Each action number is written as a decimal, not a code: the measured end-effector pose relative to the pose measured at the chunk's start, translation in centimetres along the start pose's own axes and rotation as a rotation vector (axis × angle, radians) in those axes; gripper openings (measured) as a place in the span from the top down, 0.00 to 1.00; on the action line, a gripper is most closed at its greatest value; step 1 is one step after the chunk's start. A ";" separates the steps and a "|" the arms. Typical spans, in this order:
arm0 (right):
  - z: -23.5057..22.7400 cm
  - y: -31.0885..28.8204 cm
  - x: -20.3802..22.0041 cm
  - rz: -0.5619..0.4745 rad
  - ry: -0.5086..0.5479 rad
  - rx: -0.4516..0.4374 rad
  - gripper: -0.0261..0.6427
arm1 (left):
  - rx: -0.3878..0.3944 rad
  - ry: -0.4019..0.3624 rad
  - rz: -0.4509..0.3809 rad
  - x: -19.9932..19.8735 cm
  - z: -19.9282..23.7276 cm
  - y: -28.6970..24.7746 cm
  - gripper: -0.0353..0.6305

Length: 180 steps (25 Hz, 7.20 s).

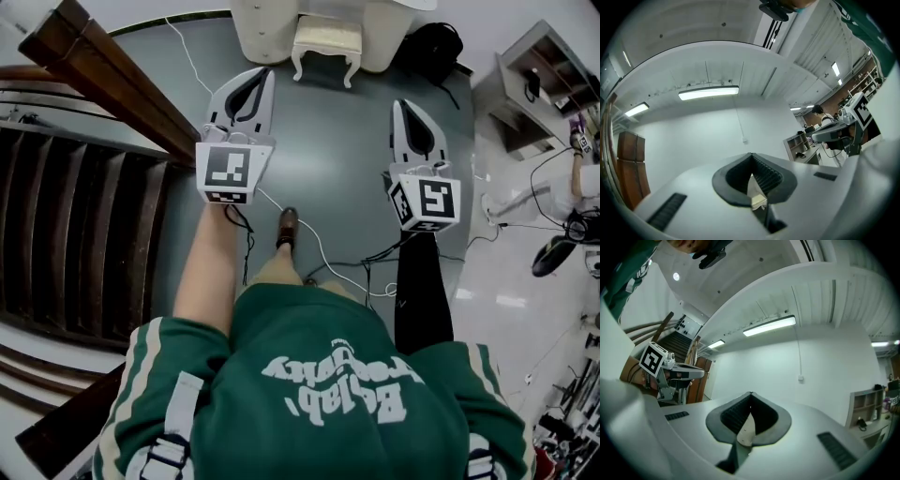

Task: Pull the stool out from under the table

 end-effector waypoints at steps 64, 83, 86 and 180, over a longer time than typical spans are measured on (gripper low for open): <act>-30.3 -61.7 3.6 0.028 -0.024 0.004 0.95 | -0.010 -0.019 0.060 13.9 22.3 -63.9 0.93; -28.7 -71.7 11.9 0.176 -0.018 0.111 0.67 | 0.255 -0.065 0.024 24.4 24.7 -74.2 0.53; -28.8 -71.9 14.0 0.195 -0.022 0.120 0.66 | 0.278 -0.075 0.038 26.0 24.3 -74.4 0.53; -26.6 -72.7 68.5 0.591 -0.216 0.104 0.56 | 0.259 0.309 0.648 79.0 11.3 -68.9 0.50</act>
Point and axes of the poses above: the fingertips, and each gripper's own axes: y backward along the fingers, z to its left, x out of its underside, the point moved 5 cm from there along y, backward along the fingers, and after that the axes turned 10 degrees about z, right-handed, at the moved point
